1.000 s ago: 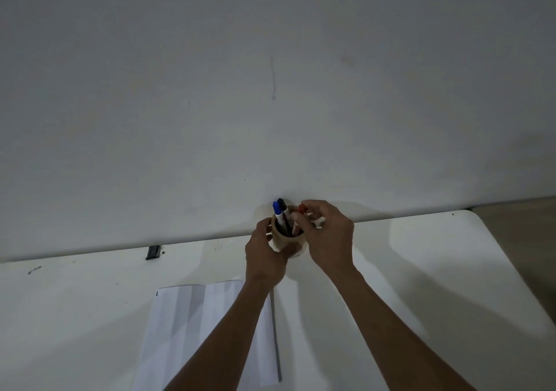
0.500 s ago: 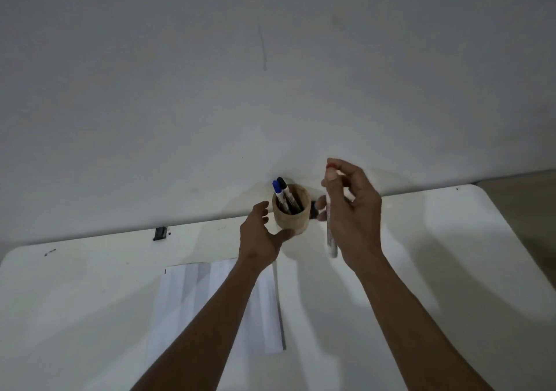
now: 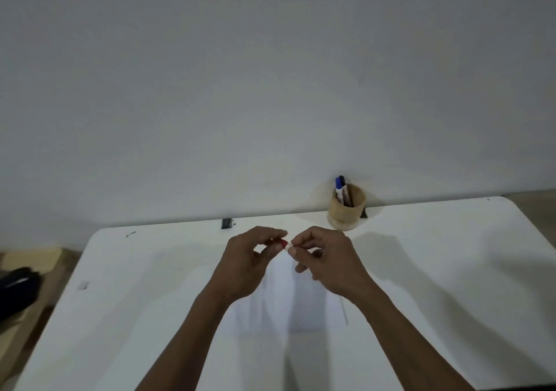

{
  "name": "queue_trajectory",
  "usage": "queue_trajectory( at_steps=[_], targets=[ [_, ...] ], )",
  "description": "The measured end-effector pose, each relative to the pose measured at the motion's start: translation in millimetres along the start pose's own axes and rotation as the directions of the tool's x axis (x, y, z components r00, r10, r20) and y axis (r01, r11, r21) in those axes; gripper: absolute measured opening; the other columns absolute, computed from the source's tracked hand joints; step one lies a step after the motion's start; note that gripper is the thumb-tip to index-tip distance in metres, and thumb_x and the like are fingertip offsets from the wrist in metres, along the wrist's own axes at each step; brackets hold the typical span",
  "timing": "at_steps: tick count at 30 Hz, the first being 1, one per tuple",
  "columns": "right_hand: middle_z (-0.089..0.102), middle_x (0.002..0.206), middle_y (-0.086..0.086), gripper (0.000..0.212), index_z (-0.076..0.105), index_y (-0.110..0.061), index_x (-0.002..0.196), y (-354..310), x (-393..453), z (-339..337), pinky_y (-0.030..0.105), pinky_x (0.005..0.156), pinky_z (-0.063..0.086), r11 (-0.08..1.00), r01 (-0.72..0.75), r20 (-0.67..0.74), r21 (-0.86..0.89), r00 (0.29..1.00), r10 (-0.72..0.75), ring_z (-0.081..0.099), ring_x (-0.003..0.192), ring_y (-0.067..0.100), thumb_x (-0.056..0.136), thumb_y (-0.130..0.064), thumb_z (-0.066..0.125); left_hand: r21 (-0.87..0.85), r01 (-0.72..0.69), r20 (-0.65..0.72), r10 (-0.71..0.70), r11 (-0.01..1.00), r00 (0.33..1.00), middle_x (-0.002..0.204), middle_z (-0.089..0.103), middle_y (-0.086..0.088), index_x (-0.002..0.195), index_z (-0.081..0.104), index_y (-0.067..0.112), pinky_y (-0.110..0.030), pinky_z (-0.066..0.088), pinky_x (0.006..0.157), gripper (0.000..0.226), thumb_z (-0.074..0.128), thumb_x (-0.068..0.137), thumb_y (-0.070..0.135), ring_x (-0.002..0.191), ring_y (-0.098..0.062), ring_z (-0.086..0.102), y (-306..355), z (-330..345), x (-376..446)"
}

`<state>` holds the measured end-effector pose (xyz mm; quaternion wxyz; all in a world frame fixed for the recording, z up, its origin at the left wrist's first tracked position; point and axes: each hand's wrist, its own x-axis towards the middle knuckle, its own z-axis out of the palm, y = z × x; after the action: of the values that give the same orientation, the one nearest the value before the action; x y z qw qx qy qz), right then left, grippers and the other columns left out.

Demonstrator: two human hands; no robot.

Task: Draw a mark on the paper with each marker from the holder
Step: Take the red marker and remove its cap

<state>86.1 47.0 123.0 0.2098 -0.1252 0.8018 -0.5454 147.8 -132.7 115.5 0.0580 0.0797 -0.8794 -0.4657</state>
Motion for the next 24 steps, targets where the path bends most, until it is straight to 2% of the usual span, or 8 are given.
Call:
queue_trajectory(
  at_steps=[5,8,11,14,16,20,23,24],
  targets=[
    [0.079,0.084,0.000,0.019,0.077,-0.016,0.090,-25,-15,30,0.020,0.053,0.050,0.996,0.001,0.141,-0.088,0.990,0.012,0.078,0.065,0.016,0.077,-0.022,0.089,0.032,-0.037,-0.020,0.037,0.999,0.999,0.091,0.073,0.016,0.099,0.075,0.024,-0.011,0.050,0.070,0.012,0.072,0.088,0.017,0.089,-0.002,0.066,-21,-44,-34],
    [0.080,0.080,0.001,0.016,0.079,-0.016,0.087,-31,-22,34,0.017,0.049,0.046,0.989,0.024,0.129,-0.149,0.992,-0.005,0.074,0.062,0.013,0.075,-0.020,0.089,-0.002,0.008,-0.072,-0.008,1.000,0.997,0.086,0.072,0.016,0.094,0.076,0.024,-0.011,0.047,0.066,0.010,0.070,0.090,0.018,0.082,0.001,0.063,-37,-62,-52],
    [0.078,0.074,0.012,0.020,0.076,-0.004,0.086,-35,-33,46,0.025,0.055,0.055,0.983,-0.021,-0.004,0.183,1.000,0.022,0.073,0.063,0.020,0.074,-0.009,0.090,-0.049,0.030,-0.068,-0.033,0.998,0.997,0.082,0.071,0.013,0.092,0.075,0.025,-0.009,0.044,0.064,0.011,0.069,0.090,0.016,0.074,-0.002,0.061,-45,-70,-67],
    [0.071,0.071,0.011,0.022,0.073,-0.003,0.088,-32,-40,71,0.024,0.056,0.056,0.778,-0.070,-0.083,0.624,0.985,0.154,0.068,0.060,0.018,0.072,-0.005,0.087,-0.002,-0.026,-0.063,0.026,1.000,0.998,0.086,0.072,0.013,0.096,0.076,0.024,-0.010,0.045,0.067,0.011,0.073,0.087,0.019,0.079,-0.007,0.062,-48,-70,-76],
    [0.069,0.070,0.006,0.012,0.074,-0.005,0.087,-28,-44,90,0.021,0.057,0.056,0.645,-0.089,-0.062,0.759,0.976,0.207,0.064,0.059,0.014,0.077,-0.005,0.082,0.057,-0.082,-0.072,0.086,0.995,0.994,0.083,0.072,0.008,0.098,0.076,0.021,-0.016,0.047,0.067,0.010,0.073,0.088,0.021,0.076,-0.011,0.061,-50,-67,-78],
    [0.076,0.080,0.008,0.013,0.074,-0.001,0.097,-19,-48,117,0.025,0.065,0.057,0.736,-0.123,-0.021,0.666,0.983,0.183,0.069,0.070,0.017,0.092,-0.013,0.074,0.149,-0.157,-0.058,0.167,0.976,0.984,0.072,0.066,0.003,0.094,0.074,0.017,-0.020,0.043,0.064,0.013,0.063,0.095,0.024,0.069,-0.010,0.055,-52,-65,-77],
    [0.078,0.082,0.010,0.019,0.075,0.001,0.095,-11,-43,123,0.026,0.070,0.058,0.791,-0.114,-0.041,0.602,0.984,0.173,0.070,0.071,0.018,0.096,-0.017,0.071,0.193,-0.125,-0.018,0.131,0.973,0.991,0.072,0.067,-0.005,0.089,0.072,0.013,-0.030,0.048,0.064,0.028,0.053,0.098,0.032,0.065,-0.016,0.057,-56,-62,-77],
    [0.077,0.081,0.010,0.019,0.075,0.001,0.094,-9,-40,123,0.026,0.070,0.058,0.799,-0.113,-0.038,0.591,0.985,0.168,0.070,0.070,0.018,0.096,-0.017,0.070,0.195,-0.111,-0.009,0.115,0.974,0.993,0.070,0.067,-0.004,0.088,0.072,0.011,-0.027,0.048,0.063,0.031,0.052,0.099,0.032,0.064,-0.014,0.058,-58,-62,-77]
  ],
)
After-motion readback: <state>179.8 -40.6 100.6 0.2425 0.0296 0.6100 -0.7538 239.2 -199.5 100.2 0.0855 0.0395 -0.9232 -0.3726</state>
